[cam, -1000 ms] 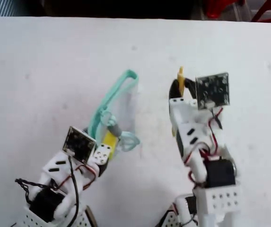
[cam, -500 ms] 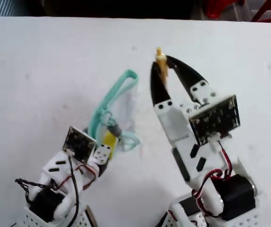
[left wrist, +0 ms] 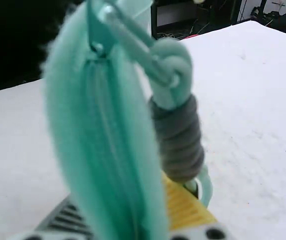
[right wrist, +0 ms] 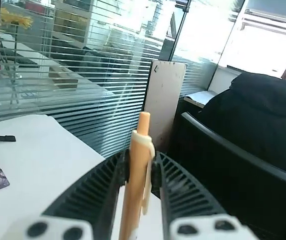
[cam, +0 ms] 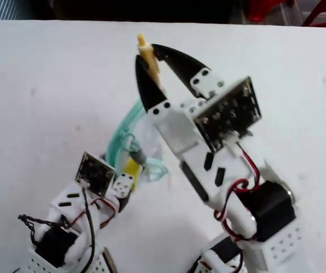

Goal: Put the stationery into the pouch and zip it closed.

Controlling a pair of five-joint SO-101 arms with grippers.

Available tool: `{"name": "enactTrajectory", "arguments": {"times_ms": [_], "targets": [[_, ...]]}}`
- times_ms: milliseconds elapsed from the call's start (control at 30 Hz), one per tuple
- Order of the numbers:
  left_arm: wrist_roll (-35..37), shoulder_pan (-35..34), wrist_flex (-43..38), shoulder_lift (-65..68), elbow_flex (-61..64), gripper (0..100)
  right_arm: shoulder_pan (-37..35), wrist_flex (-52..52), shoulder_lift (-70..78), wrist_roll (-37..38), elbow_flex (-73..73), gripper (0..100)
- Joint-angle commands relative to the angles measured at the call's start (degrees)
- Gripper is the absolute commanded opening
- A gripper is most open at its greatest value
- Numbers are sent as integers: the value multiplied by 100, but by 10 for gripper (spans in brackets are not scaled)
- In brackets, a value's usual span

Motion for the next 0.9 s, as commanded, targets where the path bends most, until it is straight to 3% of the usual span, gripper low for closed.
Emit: {"name": "enactTrajectory", "arguments": {"times_ms": [0,467,633,867], "targets": [[18,4,-44,22,44,28,-66,-374,251,53,-404,16],[18,-13,-158,22,53,28,-40,-374,1684,44,-1327,15],[18,-22,-158,22,53,28,-66,110,1613,0,-1354,15],[18,4,-158,22,53,28,426,637,1367,-1055,-1231,15]]}}
